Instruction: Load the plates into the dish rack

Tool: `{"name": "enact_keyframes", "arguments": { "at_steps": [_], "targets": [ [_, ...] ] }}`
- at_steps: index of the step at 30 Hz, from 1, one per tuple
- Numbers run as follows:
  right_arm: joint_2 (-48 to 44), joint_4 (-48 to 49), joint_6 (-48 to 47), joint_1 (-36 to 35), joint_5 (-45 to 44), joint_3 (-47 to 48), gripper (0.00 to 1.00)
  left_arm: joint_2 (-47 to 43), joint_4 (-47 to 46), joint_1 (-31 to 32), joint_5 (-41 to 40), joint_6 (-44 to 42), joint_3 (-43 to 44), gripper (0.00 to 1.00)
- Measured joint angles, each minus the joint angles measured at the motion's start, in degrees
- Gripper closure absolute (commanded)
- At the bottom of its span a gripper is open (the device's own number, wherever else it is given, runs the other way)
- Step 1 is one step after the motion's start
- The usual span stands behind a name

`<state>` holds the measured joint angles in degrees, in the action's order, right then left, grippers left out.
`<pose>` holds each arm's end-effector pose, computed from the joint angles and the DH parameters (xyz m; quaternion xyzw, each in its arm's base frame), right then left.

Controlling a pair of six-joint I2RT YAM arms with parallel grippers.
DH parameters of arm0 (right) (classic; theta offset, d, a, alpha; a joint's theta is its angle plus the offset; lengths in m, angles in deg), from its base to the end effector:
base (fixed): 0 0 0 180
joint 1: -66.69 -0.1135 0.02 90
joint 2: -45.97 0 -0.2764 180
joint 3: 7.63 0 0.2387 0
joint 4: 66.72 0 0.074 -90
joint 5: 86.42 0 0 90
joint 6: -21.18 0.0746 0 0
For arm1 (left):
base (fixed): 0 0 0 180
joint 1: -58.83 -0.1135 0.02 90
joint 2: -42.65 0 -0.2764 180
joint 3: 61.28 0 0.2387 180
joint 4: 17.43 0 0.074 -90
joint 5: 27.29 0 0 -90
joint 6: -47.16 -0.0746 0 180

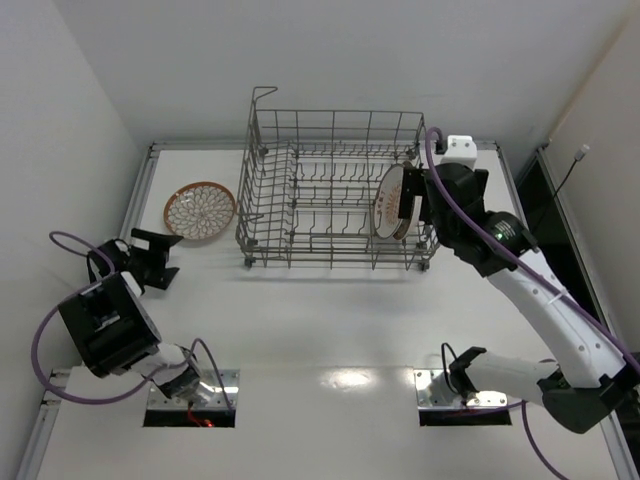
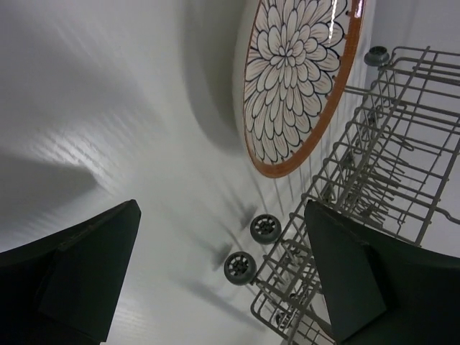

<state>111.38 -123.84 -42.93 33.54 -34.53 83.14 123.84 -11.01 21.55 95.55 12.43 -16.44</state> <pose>0.2207 0.0891 0.3972 0.1063 0.8341 -0.0215 0.5408 0.2395 0.1315 0.1523 -0.5569 0.6893 -0.3159 0.3390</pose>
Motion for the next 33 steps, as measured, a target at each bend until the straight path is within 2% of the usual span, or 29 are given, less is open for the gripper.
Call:
{"name": "enact_keyframes", "arguments": {
  "at_steps": [9, 15, 21, 24, 33],
  "targets": [
    [-1.9, 0.0, -0.2, 0.0, 1.3, -0.1, 0.0, 10.6, -12.7, 0.4, 1.5, 3.8, 0.3, 0.0],
    [-4.4, -0.2, -0.4, 0.0, 1.3, -0.2, 0.0, 15.4, -14.1, 3.4, -0.3, 4.7, 5.6, 0.0],
    [-7.3, -1.0, -0.4, 0.0, 1.3, -1.5, 0.0, 20.6, -16.9, 4.0, 0.0, 5.4, 9.6, 0.15],
    [-8.8, -1.4, -0.4, 0.0, 1.3, -1.8, 0.0, 22.7, -17.2, 4.0, 0.1, 5.4, 11.6, 0.27],
    [-12.0, -3.1, -0.7, 0.0, 1.3, -2.4, 0.0, 28.1, -16.3, 5.6, -1.2, 5.1, 18.0, 0.39]
  ]
}}
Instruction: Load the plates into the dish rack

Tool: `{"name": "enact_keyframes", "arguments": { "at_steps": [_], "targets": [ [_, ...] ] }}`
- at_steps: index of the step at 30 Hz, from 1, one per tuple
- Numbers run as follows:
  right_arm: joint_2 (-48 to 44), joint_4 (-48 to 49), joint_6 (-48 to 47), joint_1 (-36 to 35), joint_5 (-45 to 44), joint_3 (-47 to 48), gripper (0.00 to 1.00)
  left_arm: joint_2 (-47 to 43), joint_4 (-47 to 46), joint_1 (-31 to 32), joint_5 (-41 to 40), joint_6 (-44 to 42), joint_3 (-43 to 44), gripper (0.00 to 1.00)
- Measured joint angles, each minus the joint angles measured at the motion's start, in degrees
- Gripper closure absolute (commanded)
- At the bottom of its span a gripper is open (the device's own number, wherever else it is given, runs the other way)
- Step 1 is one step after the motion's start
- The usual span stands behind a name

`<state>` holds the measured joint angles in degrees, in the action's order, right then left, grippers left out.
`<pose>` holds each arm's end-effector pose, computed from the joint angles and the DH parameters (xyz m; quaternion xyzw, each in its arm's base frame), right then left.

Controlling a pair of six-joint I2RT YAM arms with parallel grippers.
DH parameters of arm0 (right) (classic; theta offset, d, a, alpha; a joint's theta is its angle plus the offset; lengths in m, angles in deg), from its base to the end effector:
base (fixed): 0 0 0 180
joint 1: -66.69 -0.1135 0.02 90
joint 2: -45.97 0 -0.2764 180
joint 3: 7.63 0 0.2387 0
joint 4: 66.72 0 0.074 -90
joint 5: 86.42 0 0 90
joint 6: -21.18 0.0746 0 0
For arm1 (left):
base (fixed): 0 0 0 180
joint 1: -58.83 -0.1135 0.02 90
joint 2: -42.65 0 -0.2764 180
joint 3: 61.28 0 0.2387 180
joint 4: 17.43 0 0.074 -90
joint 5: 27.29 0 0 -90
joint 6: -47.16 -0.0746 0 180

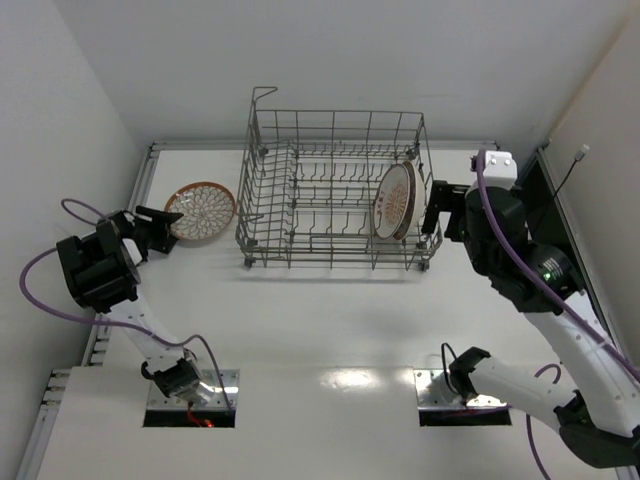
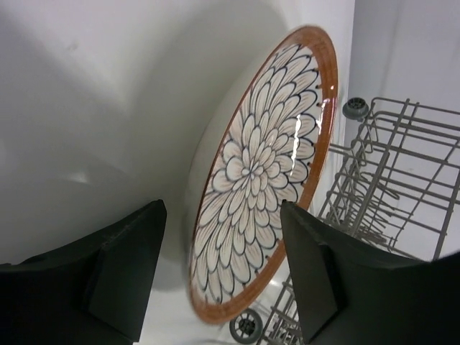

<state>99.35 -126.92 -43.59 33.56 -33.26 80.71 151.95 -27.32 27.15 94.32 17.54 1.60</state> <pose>0.1682 0.0564 0.4151 0.1136 0.8110 0.0147 0.5737 0.3494 0.1697 0.1196 -0.5334 0.6848 -0.3429 0.3591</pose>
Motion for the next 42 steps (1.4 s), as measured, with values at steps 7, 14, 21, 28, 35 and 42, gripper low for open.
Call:
{"name": "enact_keyframes", "arguments": {
  "at_steps": [7, 14, 21, 28, 35, 42],
  "targets": [
    [-1.5, -3.1, -0.1, 0.0, 0.0, 0.0, 0.0, 4.3, 0.6, 3.1, -1.6, -0.8, 4.2, 0.83],
    [-5.1, -5.4, -0.1, 0.0, -0.1, 0.0, 0.0, 5.0, 0.2, 3.9, -1.4, -1.6, 3.6, 1.0],
    [-5.6, -6.8, -0.1, 0.0, 1.9, -0.2, 0.0, -5.7, 7.6, 3.9, -5.9, -2.6, -2.6, 1.0],
    [-4.6, -3.7, -0.1, 0.0, 13.7, -5.2, 0.0, -32.2, 24.4, 4.0, -15.6, -4.2, -2.0, 1.0],
    [-0.7, 0.8, -0.9, 0.0, 27.8, -8.3, 0.0, -44.8, 31.1, 4.5, -21.6, -4.6, 11.2, 1.0],
    [-1.7, 9.0, -2.0, 0.0, 41.1, -9.6, 0.0, -52.6, 32.6, 13.3, -18.9, -6.5, 14.0, 1.0]
  ]
}}
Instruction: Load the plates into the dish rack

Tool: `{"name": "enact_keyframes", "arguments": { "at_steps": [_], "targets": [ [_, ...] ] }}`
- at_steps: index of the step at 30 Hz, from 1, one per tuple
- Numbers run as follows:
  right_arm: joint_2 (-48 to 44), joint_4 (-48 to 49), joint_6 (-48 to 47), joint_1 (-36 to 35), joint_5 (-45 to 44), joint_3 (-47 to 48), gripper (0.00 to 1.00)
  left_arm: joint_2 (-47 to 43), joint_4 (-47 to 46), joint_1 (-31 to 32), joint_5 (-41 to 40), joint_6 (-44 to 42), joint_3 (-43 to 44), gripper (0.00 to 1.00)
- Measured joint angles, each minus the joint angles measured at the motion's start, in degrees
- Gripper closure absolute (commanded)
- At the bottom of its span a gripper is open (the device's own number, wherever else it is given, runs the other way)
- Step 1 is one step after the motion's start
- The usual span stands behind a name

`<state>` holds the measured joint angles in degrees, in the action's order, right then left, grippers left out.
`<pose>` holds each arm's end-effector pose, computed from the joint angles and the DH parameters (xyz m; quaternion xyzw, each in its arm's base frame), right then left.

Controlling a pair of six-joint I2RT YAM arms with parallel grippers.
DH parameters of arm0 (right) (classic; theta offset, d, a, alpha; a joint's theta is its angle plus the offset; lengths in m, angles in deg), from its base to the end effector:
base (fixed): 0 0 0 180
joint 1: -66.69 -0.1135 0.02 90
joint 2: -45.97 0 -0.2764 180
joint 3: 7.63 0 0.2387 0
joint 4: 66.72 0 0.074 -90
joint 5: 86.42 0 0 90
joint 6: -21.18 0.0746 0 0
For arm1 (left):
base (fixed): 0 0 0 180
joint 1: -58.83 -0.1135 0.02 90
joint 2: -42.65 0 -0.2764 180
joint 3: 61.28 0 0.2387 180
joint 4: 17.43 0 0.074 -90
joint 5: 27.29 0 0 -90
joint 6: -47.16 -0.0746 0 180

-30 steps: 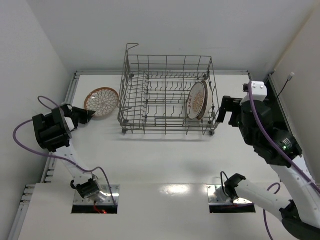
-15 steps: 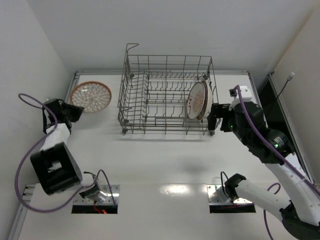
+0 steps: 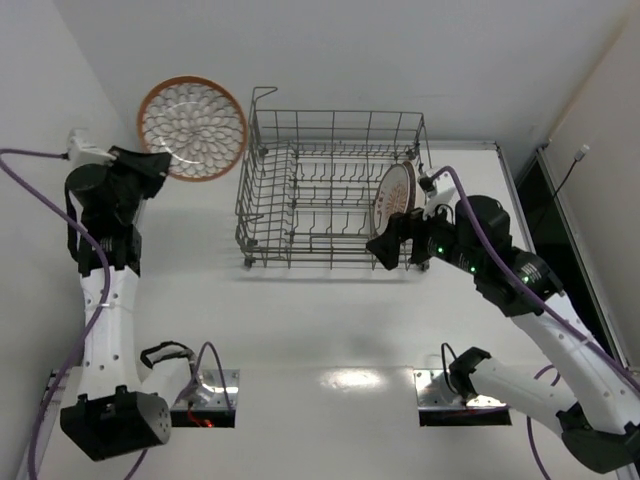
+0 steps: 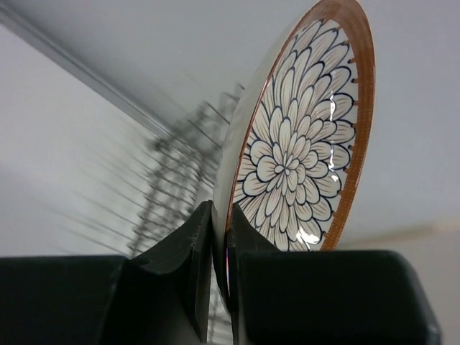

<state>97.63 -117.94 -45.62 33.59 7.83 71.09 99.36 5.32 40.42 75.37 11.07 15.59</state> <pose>0.1616 0.1119 0.3781 -0.0925 0.8340 0.2837 0.4642 0.2319 0.0600 0.4202 -0.3624 0.6250 -0.2853 0.6297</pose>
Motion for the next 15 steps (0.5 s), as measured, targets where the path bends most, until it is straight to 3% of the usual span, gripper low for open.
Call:
{"name": "enact_keyframes", "arguments": {
  "at_steps": [6, 15],
  "targets": [
    [3.3, 5.9, 0.8, 0.0, 4.6, 4.0, 0.0, -1.2, 2.6, 12.7, 8.4, -1.3, 1.1, 1.0],
    [12.3, 21.4, 5.6, 2.2, 12.9, 3.5, 0.0, -3.7, 13.3, 23.6, 8.5, -5.9, 3.1, 1.0]
  ]
}}
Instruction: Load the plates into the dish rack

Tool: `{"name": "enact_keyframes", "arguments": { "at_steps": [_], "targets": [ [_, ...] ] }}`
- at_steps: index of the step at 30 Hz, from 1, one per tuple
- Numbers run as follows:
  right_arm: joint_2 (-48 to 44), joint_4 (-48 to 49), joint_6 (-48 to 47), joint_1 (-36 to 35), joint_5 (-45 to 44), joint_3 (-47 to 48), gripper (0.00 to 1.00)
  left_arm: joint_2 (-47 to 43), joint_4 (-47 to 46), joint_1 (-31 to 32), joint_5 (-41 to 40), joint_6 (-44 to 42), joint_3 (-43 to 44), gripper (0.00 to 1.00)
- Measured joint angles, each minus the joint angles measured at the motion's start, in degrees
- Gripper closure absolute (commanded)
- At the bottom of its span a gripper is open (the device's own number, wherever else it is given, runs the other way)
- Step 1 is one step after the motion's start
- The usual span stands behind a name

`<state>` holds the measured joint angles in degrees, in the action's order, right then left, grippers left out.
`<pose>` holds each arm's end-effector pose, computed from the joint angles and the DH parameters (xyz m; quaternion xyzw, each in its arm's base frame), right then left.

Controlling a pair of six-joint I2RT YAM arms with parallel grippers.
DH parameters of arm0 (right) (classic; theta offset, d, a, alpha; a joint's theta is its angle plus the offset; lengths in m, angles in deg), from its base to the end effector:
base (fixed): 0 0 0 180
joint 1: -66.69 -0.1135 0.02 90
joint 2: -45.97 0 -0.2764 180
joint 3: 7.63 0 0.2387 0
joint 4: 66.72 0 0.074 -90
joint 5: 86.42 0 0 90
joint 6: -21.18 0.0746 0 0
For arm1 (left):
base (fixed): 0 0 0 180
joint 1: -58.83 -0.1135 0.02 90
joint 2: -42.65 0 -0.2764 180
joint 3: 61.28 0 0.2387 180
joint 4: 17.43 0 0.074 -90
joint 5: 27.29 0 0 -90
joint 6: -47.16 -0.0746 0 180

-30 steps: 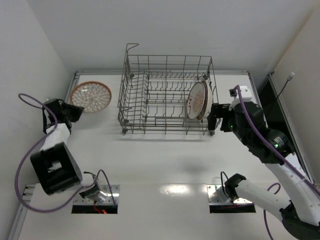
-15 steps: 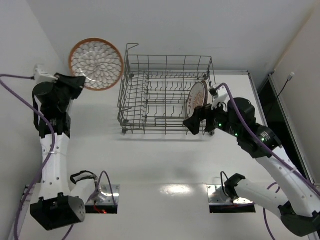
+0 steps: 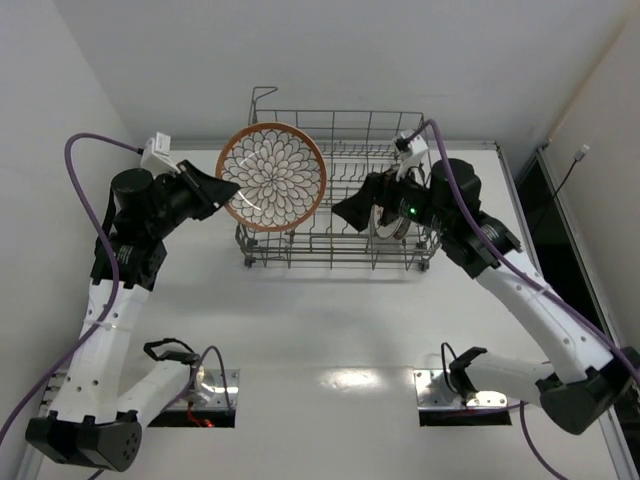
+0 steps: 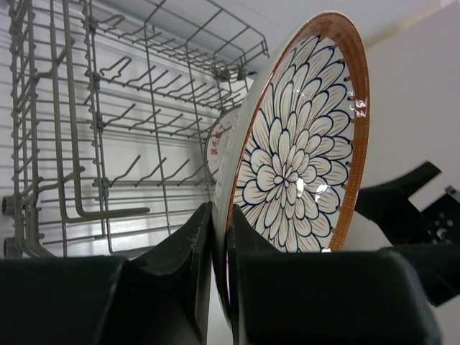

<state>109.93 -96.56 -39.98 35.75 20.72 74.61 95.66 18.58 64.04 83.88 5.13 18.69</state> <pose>0.2183 0.1565 0.4076 -0.1082 0.7642 0.4117 0.4845 0.2049 -0.0457 0.4199 -0.1616 0.7398 -0.4106 0.5080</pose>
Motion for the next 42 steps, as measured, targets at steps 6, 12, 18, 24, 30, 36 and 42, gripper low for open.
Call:
{"name": "enact_keyframes", "arguments": {
  "at_steps": [6, 12, 18, 24, 30, 36, 42],
  "targets": [
    [4.5, 13.8, 8.5, 2.3, 7.3, -6.0, 0.0, 0.2, 3.5, 3.0, -0.7, -1.9, 0.0, 1.0],
    [9.6, 22.1, 15.7, 4.0, 13.5, -7.0, 0.04, 0.7, 4.7, 4.9, -0.6, -2.5, 0.1, 1.0],
    [11.8, 25.7, 19.4, 5.0, 16.1, -7.0, 0.5, 2.1, 5.2, 7.5, 0.0, -2.4, 0.5, 1.0],
    [11.9, 23.7, 21.2, 5.8, 13.6, -6.9, 1.0, 3.7, 5.7, 11.1, 0.2, -3.2, 0.9, 1.0],
    [11.4, 13.6, 18.2, 6.4, 11.1, -3.8, 1.0, 6.0, 6.3, 14.1, -2.1, -3.3, 1.6, 0.98],
    [7.9, -4.8, 9.8, 6.4, 1.7, 4.6, 1.0, 7.0, 2.3, 17.9, -4.0, -2.0, 1.6, 0.06],
    [7.3, -18.9, 3.4, 6.5, -8.8, 13.7, 1.0, 6.9, -0.3, 20.3, -6.0, -2.4, 1.6, 0.0]
  ]
}}
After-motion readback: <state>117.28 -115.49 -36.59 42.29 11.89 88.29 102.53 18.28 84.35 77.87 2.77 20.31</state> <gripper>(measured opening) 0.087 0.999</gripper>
